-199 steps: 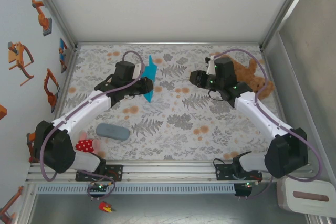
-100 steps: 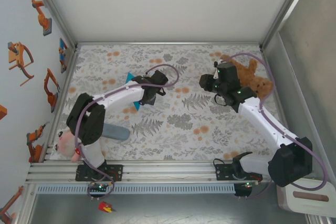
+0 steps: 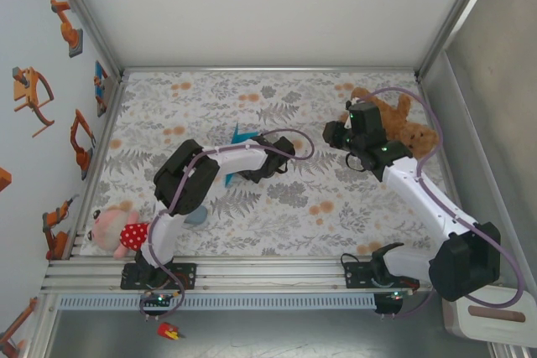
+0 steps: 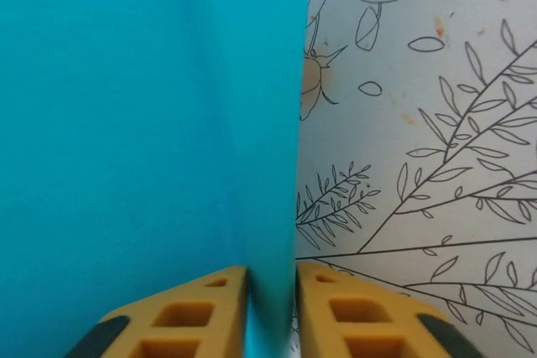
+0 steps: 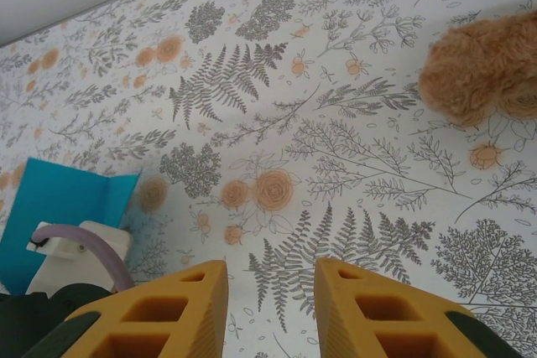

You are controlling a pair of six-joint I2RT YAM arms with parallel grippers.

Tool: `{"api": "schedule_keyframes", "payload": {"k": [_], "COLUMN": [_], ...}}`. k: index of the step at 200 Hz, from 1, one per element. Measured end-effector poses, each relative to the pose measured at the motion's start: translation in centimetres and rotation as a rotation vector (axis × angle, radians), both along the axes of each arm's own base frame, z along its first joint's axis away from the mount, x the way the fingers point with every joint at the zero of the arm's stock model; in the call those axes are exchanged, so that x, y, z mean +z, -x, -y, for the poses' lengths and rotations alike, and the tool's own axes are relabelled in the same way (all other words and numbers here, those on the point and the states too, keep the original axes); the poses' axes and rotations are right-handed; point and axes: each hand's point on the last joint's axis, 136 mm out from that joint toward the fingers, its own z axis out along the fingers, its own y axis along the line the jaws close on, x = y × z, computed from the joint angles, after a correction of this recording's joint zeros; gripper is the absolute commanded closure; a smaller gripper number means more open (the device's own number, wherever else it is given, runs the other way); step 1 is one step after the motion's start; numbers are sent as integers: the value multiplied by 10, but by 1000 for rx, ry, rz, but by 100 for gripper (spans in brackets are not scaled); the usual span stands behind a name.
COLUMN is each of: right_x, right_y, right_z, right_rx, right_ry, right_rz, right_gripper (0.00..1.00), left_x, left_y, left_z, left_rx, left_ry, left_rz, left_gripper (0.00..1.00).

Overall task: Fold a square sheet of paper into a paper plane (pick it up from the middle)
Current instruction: Turn over the paper at the center of the table.

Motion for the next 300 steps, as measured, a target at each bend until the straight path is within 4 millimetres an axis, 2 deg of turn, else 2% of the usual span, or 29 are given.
{"api": "schedule_keyframes", "payload": {"k": [67, 103, 163, 198, 220, 241, 261, 278, 300], "right_x": [-2, -3, -3, -3, -3, -5, -10, -13, -17], "right_y": [0, -1, -3, -4, -4, -5, -6, -7, -7], "right_z": [2, 2, 7, 10, 11, 10, 9, 8, 5], "right_rx": [-7, -17, -46, -63, -70, -69, -66, -62, -54], "right_ry": [0, -9, -25, -31, -33, -32, -30, -34, -41], "right_rz": [-9, -15, -21, -24, -25, -31, -44, -52, -68], "right_gripper": [69, 68, 66, 65, 64, 64, 64, 64, 64], "left_x": [-5, -2, 26, 45, 61, 75, 82, 78, 62], "left_y": [6, 11, 27, 45, 58, 66, 63, 56, 48], "left_z": [14, 24, 58, 92, 103, 103, 91, 75, 53], "left_rx": [1, 17, 28, 9, -14, -26, 0, 46, 110], "left_ry": [67, 135, 362, 593, 740, 856, 952, 1005, 1008], "left_rz": [-32, -43, -65, -127, -165, -185, -186, -187, -192], "left_gripper": [67, 54, 45, 43, 40, 39, 38, 39, 39]}}
